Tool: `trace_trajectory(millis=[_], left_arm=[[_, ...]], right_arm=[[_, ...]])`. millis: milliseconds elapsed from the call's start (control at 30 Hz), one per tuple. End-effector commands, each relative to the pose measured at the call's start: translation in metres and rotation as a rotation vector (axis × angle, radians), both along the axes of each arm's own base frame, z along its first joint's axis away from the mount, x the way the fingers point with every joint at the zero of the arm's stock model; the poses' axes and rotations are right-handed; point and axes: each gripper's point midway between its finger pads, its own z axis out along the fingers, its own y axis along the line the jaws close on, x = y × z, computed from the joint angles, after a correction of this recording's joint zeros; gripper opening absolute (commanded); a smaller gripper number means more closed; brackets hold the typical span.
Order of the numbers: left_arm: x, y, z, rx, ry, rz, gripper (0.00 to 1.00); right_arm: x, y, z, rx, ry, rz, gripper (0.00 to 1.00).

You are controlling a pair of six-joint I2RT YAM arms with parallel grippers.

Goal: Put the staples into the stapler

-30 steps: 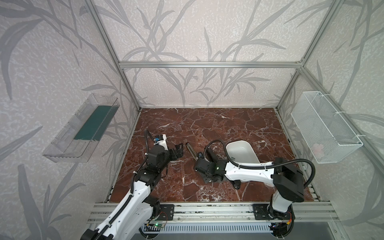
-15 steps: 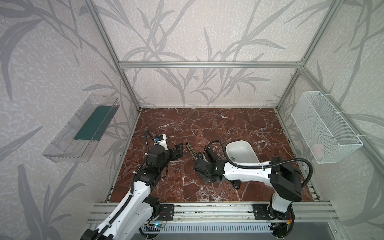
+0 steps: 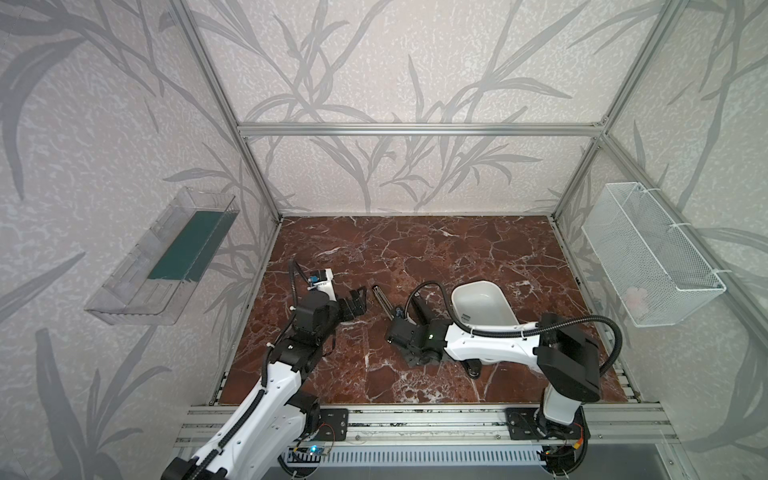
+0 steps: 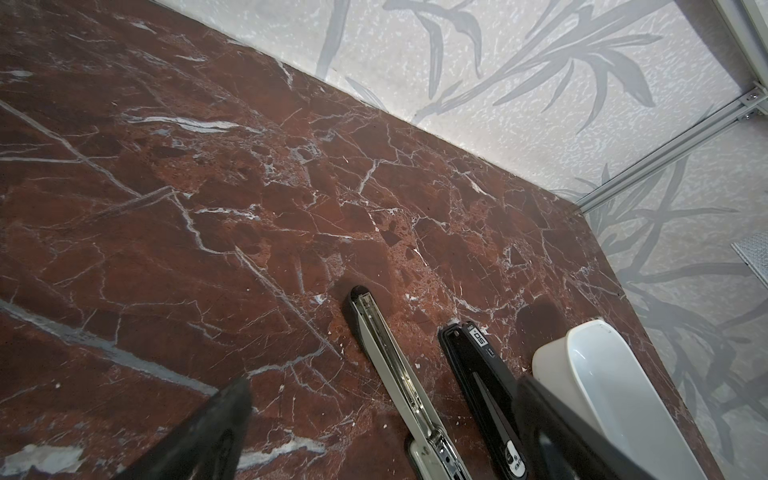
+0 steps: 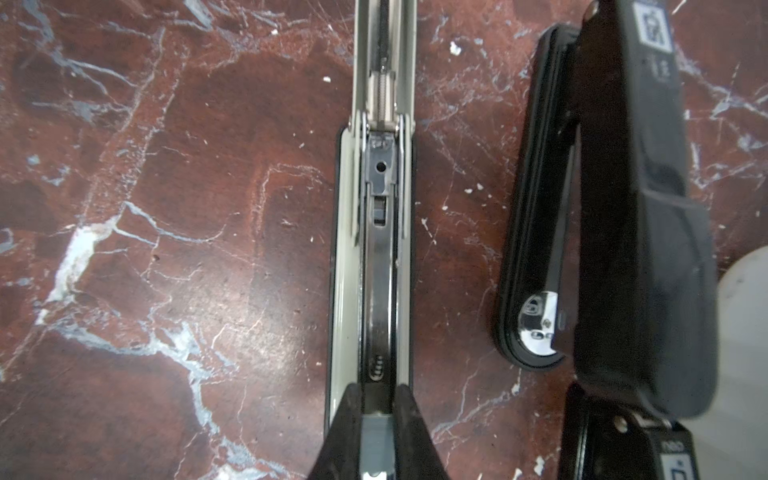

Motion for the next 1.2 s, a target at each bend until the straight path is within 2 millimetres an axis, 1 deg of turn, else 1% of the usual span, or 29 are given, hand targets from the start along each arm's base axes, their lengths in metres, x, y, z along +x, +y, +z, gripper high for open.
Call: trace_trajectory(millis=[0, 367, 633, 767, 933, 1033, 1100, 1167], left_arm=[[0.001, 0.003, -0.002, 0.012, -0.011, 0.009, 0.99], [0.003, 0.002, -0.001, 0.010, -0.011, 0.006, 0.99], [0.002, 0.001, -0.001, 0.009, -0.012, 0.004, 0.99], [0.002, 0.001, 0.000, 0.010, -0.014, 0.004, 0.99], [0.003, 0.001, -0.001, 0.010, -0.012, 0.005, 0.99], [0.004, 0.001, -0.003, 0.009, -0.012, 0.007, 0.99], [0.005, 0.001, -0.008, -0.010, -0.002, 0.015, 0.99], [0.006, -0.001, -0.014, -0.050, 0.013, 0.026, 0.99]], right_arm=[[-0.001, -0.001, 0.000, -0.019, -0.002, -0.009, 0.16], [-0.007, -0.009, -0.002, -0.017, 0.022, -0.020, 0.17], [-0.010, -0.011, -0.003, -0.015, 0.031, -0.019, 0.19], [-0.009, -0.012, -0.002, -0.017, 0.027, -0.021, 0.27], [-0.008, -0.012, 0.000, -0.016, 0.021, -0.023, 0.28], [-0.006, -0.013, 0.006, -0.012, 0.005, -0.023, 0.29], [-0.005, -0.012, 0.014, 0.002, -0.009, -0.014, 0.34], [-0.005, -0.012, 0.017, 0.018, -0.017, -0.007, 0.41]])
